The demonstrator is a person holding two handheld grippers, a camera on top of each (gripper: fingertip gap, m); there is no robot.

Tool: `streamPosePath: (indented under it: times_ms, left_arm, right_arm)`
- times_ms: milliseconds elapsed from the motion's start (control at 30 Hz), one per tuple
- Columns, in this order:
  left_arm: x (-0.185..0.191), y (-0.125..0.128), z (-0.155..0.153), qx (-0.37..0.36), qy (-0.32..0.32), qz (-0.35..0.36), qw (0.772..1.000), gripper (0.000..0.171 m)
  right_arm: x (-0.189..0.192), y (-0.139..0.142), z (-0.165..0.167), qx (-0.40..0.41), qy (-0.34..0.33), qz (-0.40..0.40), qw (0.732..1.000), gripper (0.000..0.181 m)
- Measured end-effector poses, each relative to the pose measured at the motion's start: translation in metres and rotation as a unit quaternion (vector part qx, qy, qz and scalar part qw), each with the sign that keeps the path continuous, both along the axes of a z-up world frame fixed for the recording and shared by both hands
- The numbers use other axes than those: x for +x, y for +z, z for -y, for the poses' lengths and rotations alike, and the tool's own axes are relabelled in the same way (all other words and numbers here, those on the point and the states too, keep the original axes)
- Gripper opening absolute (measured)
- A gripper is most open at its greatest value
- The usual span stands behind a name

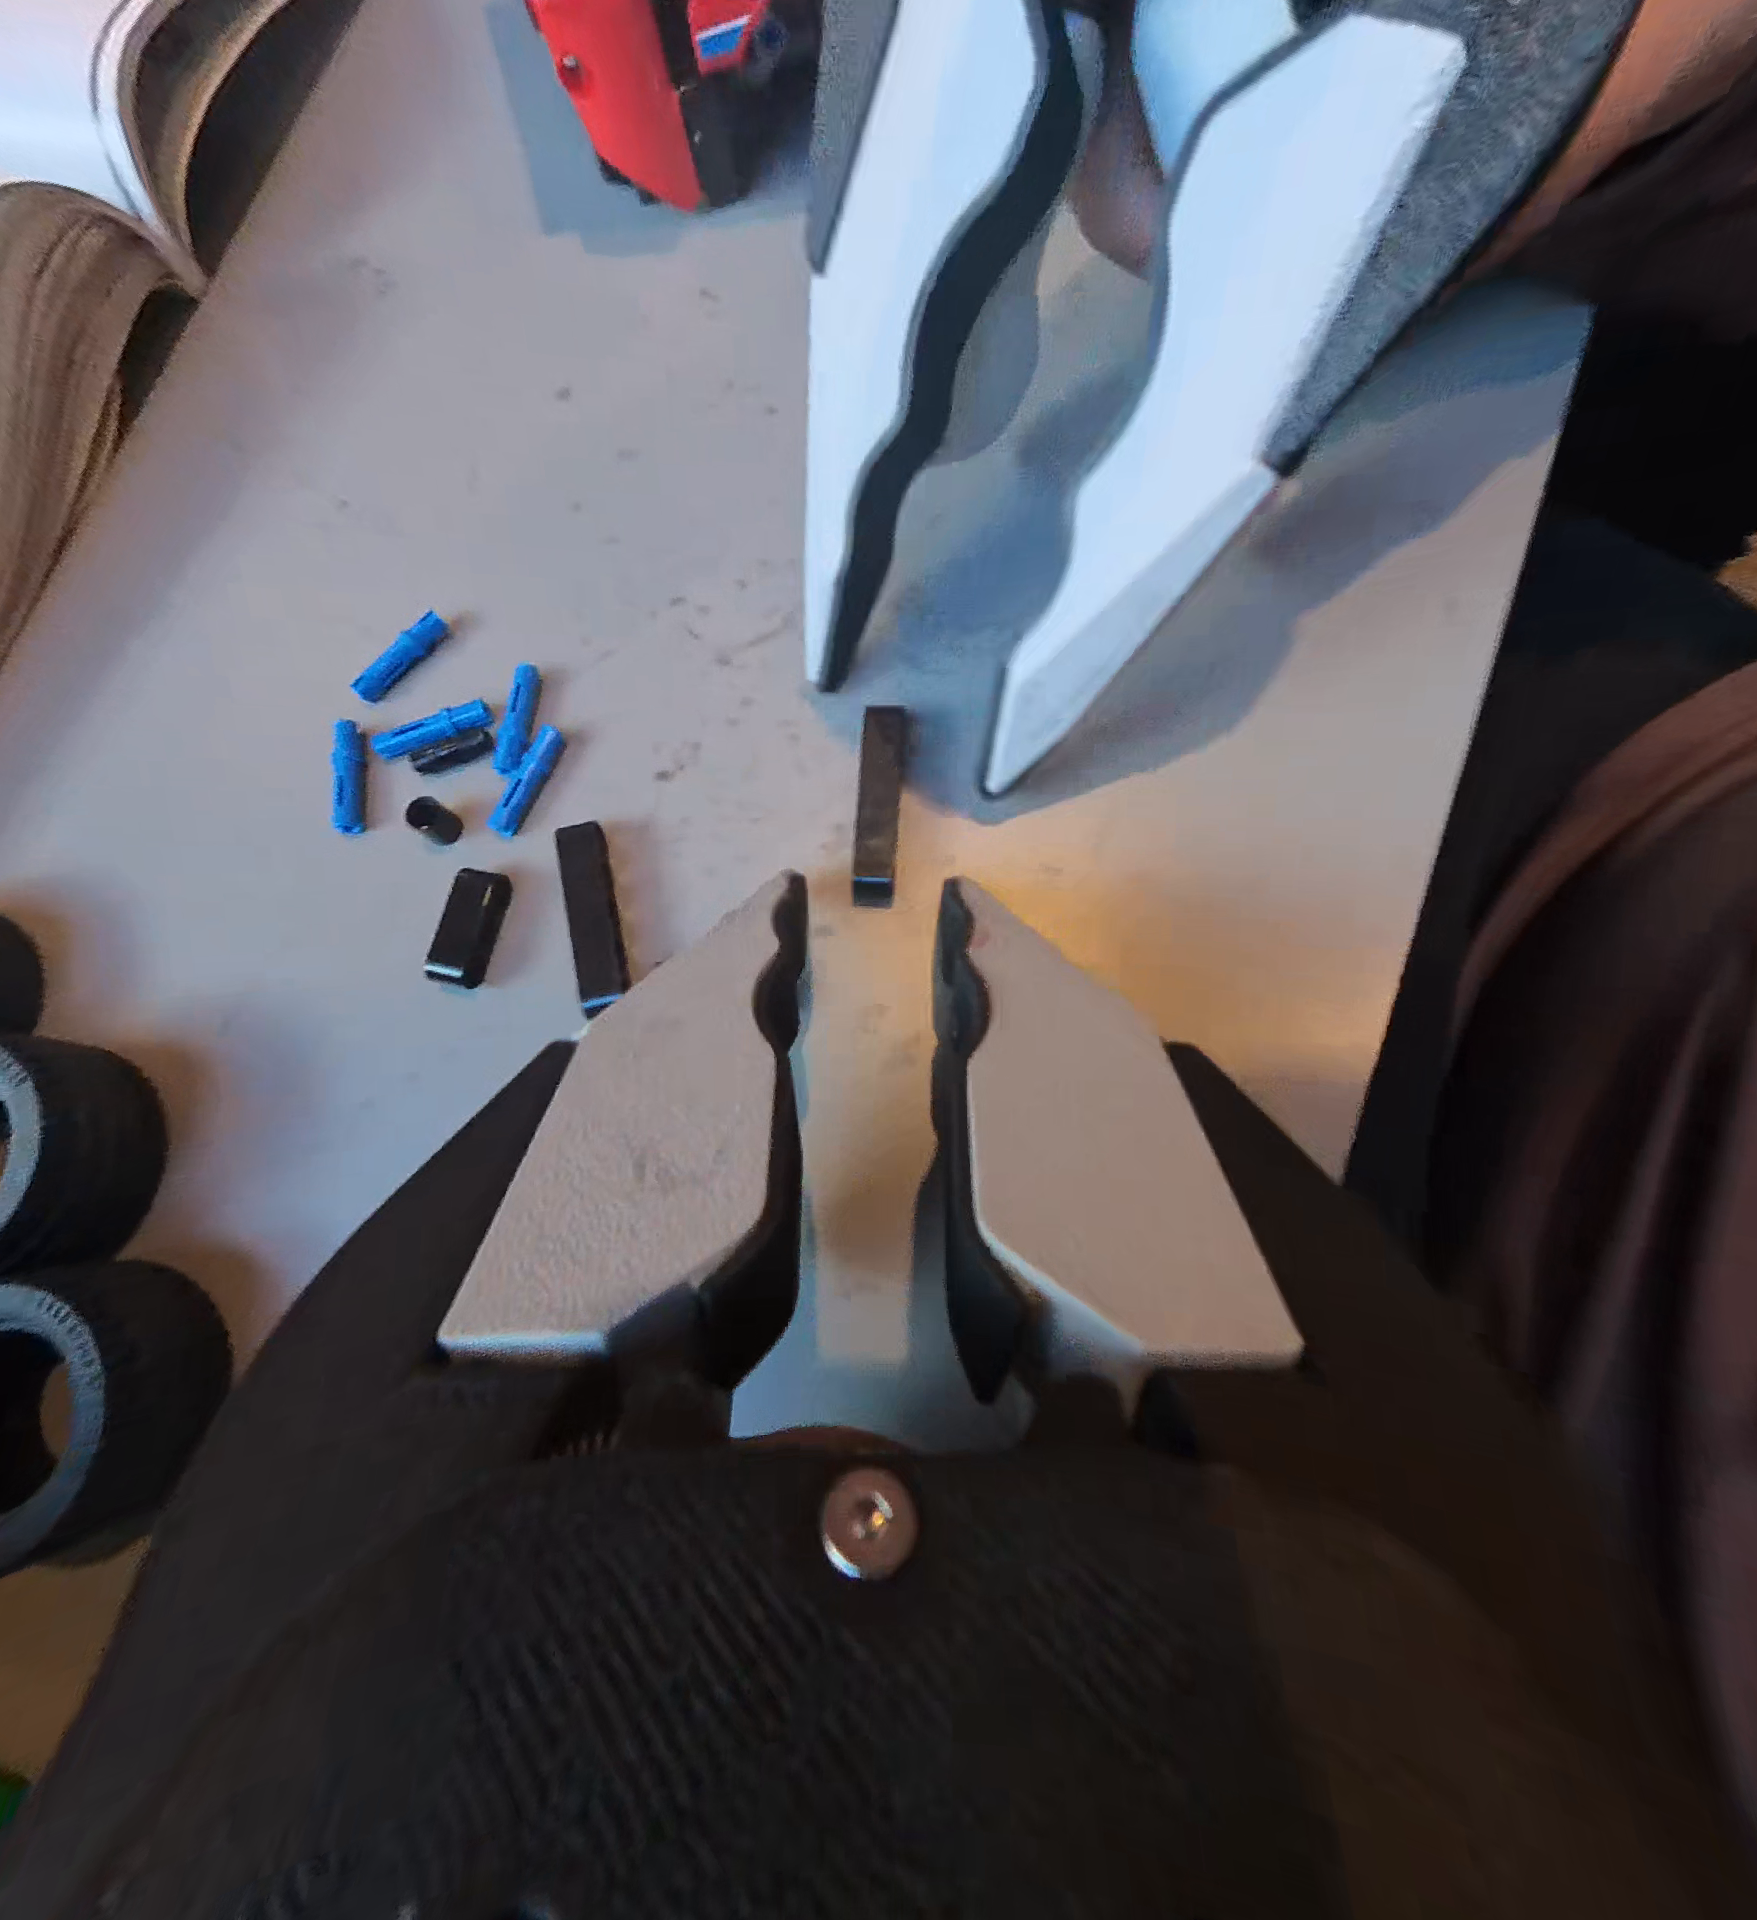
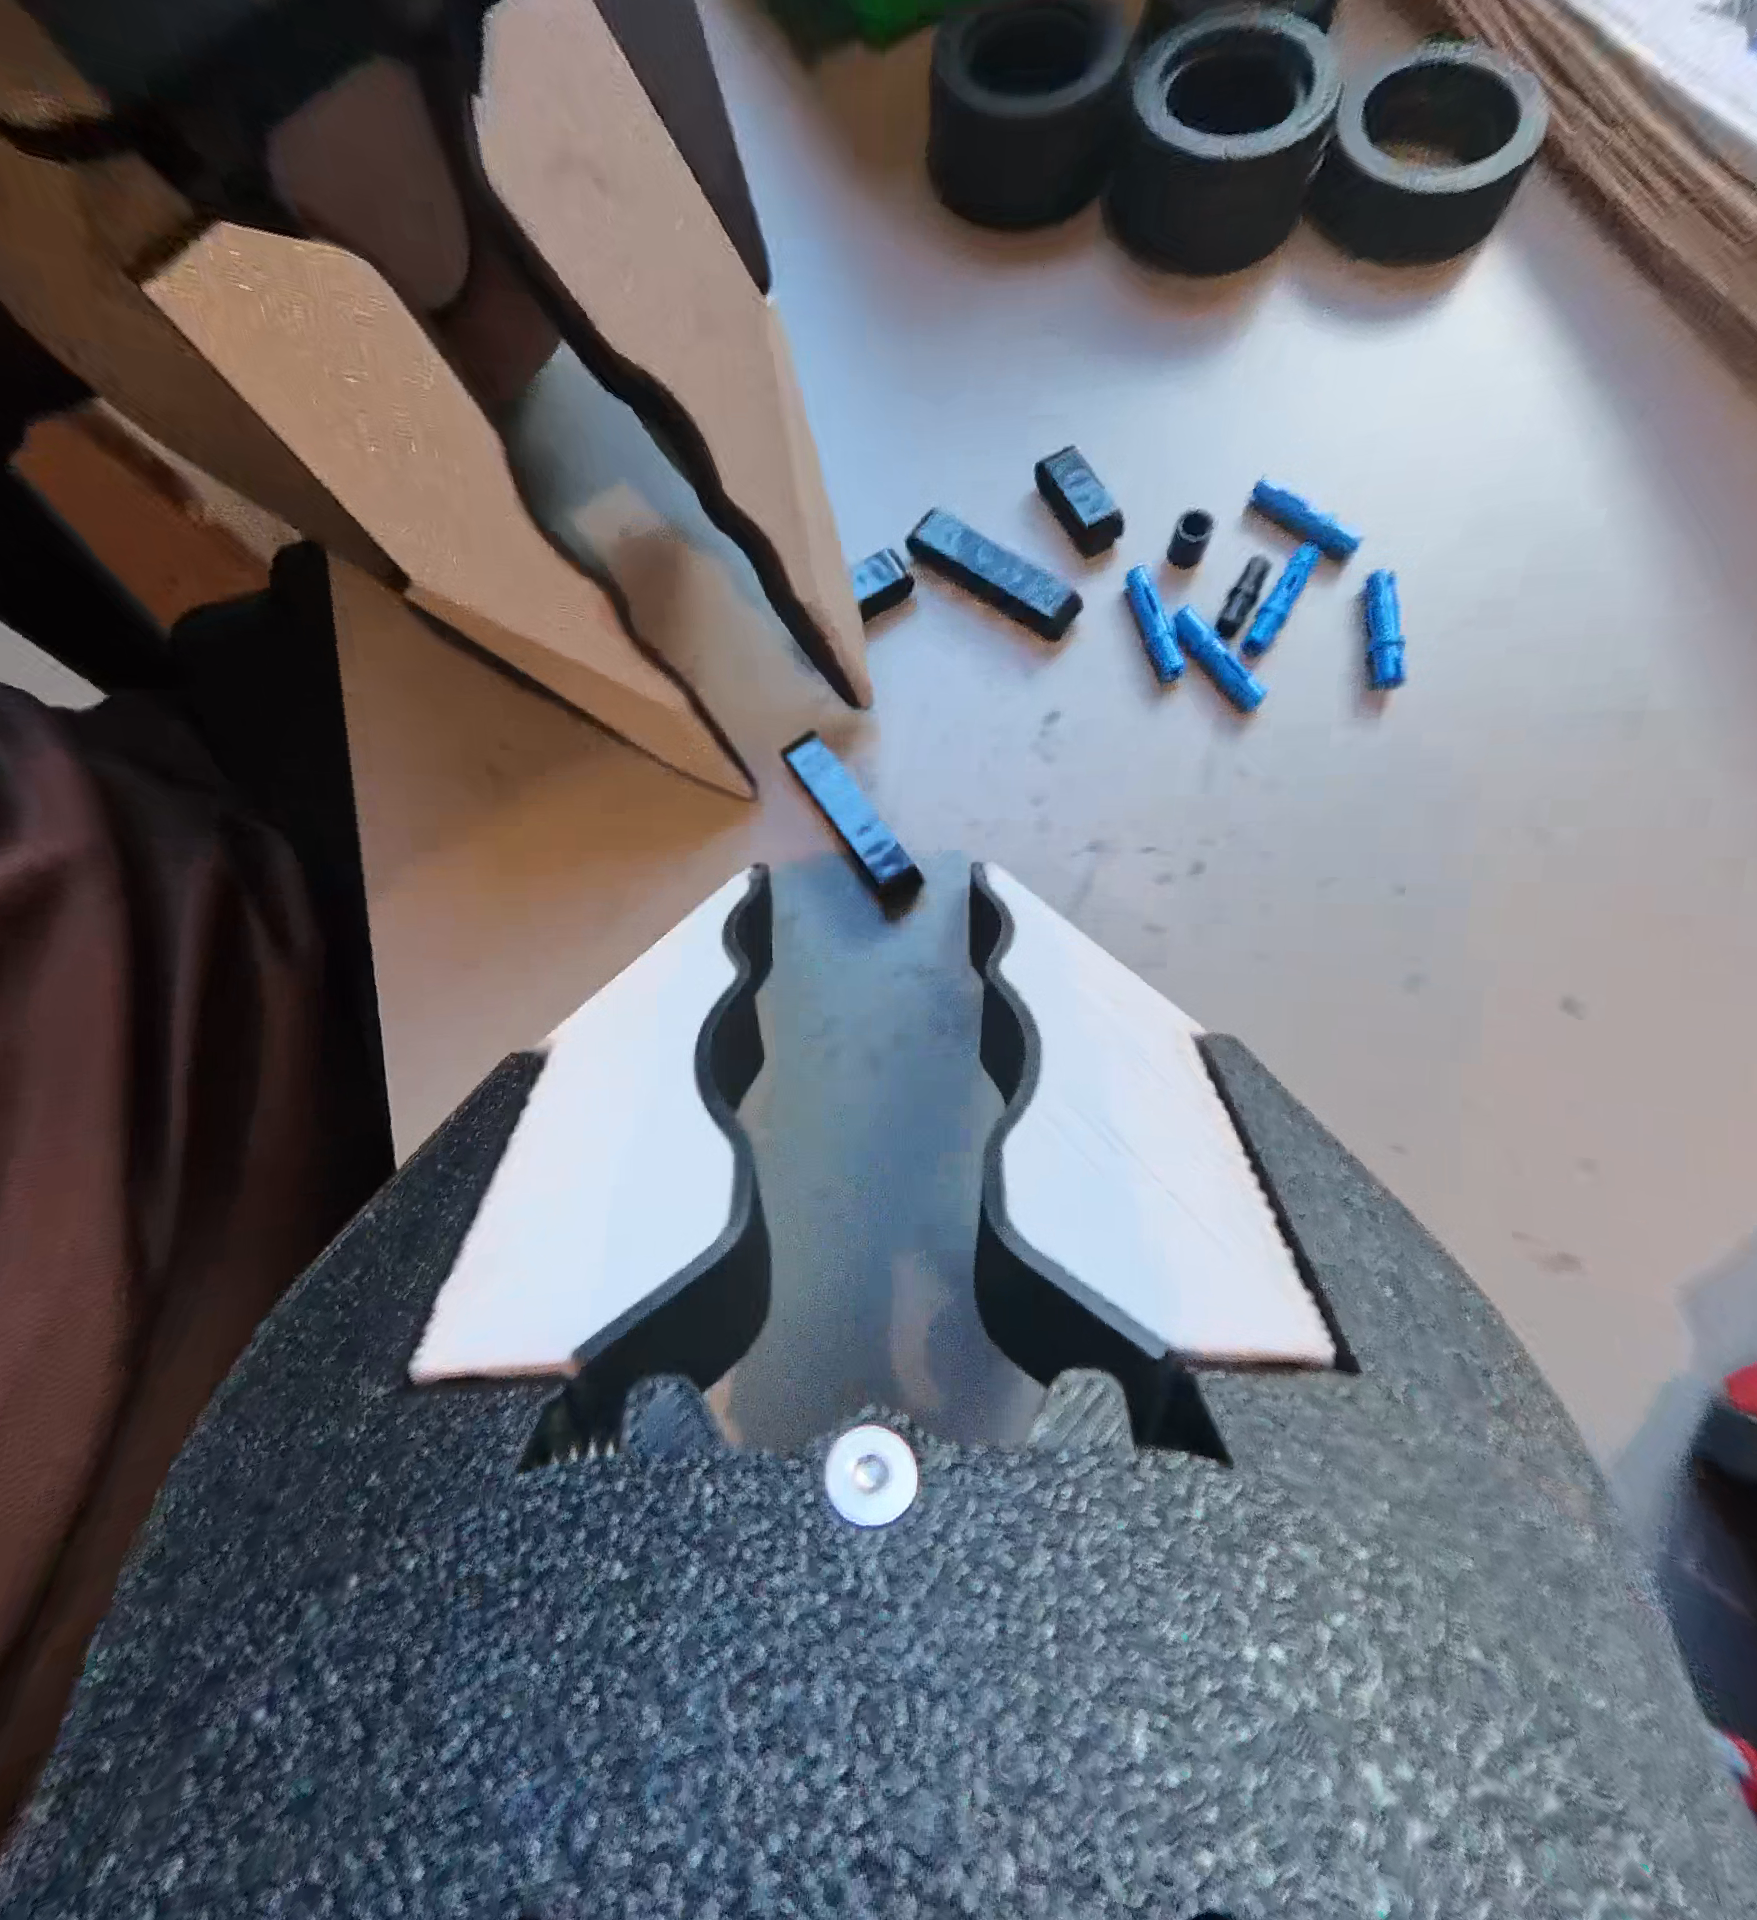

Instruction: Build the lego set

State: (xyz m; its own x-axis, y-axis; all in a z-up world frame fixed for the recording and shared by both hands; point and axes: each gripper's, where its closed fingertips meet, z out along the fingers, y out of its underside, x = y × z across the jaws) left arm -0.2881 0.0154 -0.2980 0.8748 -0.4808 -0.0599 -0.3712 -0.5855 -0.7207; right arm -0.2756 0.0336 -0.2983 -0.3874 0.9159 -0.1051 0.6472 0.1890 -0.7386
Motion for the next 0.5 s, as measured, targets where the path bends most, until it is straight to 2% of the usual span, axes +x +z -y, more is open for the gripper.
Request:
streamPosePath:
  times_ms: [100,167,300,433,500]
  left_arm:
    - [-0.017,0.000,-0.008,0.010,0.050,-0.016,0.999,0.022]
    - [-0.029,0.002,-0.014,0.023,0.080,-0.037,0.996,0.022]
    - [-0.026,0.011,-0.015,0.053,0.068,-0.032,0.996,0.022]
    - [0.003,0.023,0.001,0.067,-0.039,0.039,0.996,0.031]
    - [0.008,0.024,0.010,0.066,-0.081,0.047,0.993,0.031]
  right_arm:
    - [0.008,0.003,0.015,-0.021,0.040,-0.002,0.999,0.017]
    - [0.012,0.006,0.024,-0.033,0.056,-0.004,0.998,0.018]
    - [0.011,0.010,0.028,-0.023,0.058,-0.026,0.998,0.019]
    - [0.009,0.017,0.023,-0.024,0.042,-0.051,0.998,0.016]
    - [0.009,0.020,0.023,-0.034,0.041,-0.055,0.997,0.016]
